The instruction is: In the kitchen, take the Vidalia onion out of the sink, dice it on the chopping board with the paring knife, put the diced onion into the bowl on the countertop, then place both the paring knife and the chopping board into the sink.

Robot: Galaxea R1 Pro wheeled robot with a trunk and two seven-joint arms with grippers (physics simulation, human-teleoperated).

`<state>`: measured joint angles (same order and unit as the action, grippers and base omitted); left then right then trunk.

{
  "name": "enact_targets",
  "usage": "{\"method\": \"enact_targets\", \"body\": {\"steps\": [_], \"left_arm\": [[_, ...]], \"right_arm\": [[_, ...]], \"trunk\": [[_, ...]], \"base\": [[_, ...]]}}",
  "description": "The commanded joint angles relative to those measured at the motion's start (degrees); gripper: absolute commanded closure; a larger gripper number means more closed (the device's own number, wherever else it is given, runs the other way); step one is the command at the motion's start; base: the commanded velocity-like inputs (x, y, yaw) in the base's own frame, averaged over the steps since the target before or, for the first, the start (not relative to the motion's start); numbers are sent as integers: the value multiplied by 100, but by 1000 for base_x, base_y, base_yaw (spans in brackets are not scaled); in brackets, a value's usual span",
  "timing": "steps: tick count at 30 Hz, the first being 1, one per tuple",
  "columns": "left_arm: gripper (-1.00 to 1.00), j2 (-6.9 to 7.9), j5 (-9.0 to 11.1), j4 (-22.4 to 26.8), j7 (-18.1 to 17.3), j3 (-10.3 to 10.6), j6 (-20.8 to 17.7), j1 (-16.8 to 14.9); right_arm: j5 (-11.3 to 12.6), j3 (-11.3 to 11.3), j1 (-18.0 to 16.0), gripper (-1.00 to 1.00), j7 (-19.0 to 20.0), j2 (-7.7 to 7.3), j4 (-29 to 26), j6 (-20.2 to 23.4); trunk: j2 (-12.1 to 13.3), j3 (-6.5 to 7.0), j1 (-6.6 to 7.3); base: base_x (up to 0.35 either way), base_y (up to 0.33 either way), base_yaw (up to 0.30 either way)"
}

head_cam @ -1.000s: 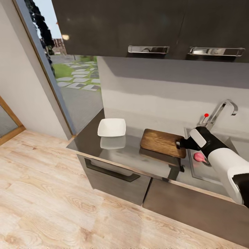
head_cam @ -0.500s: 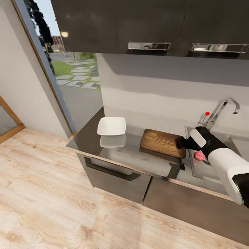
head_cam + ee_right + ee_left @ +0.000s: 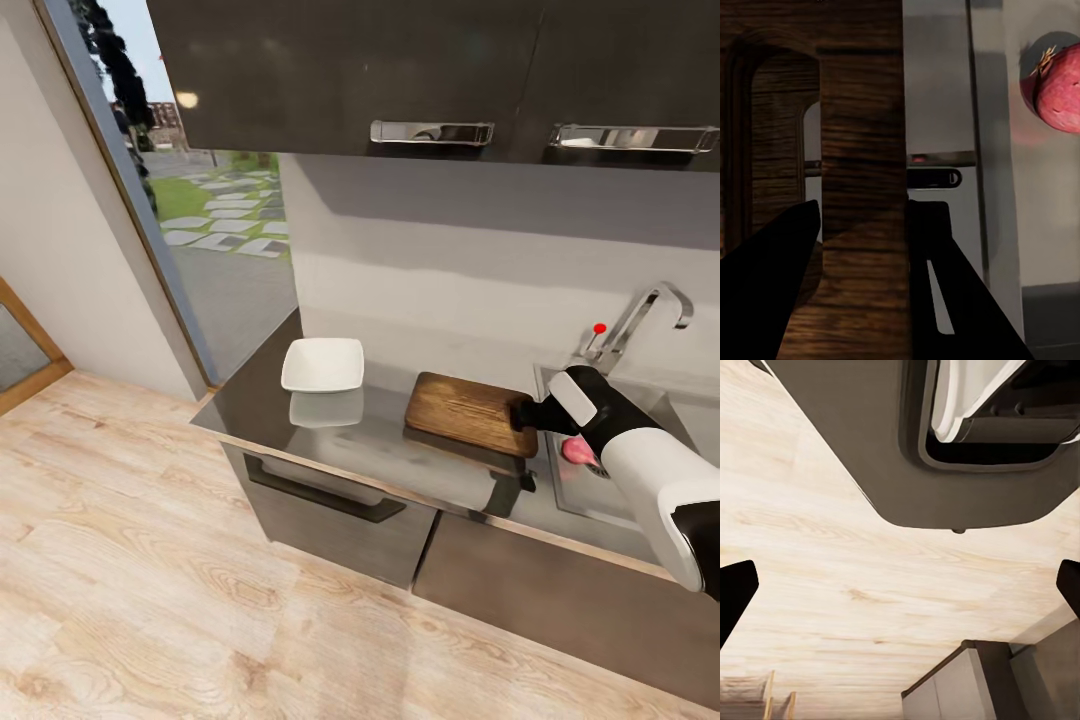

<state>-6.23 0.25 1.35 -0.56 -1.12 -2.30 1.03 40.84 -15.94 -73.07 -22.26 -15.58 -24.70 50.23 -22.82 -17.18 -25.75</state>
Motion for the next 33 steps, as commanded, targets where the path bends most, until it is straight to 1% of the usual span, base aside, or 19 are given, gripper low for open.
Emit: {"method": "enact_targets", "body": {"steps": [1,33], "left_arm": [[-100,-1,2,14,-6,-11,-24,3],[-100,2,2,14,-6,-11,-25,3]], "right_arm": [[64,-42,-5,100,-43,-7,-9,13],[65,-27,-3,100,-42,-7,-9,13]], "trunk": [[-10,-9,-3],[-10,-9,-3]], "base": [[0,0,0],[0,0,0]]}}
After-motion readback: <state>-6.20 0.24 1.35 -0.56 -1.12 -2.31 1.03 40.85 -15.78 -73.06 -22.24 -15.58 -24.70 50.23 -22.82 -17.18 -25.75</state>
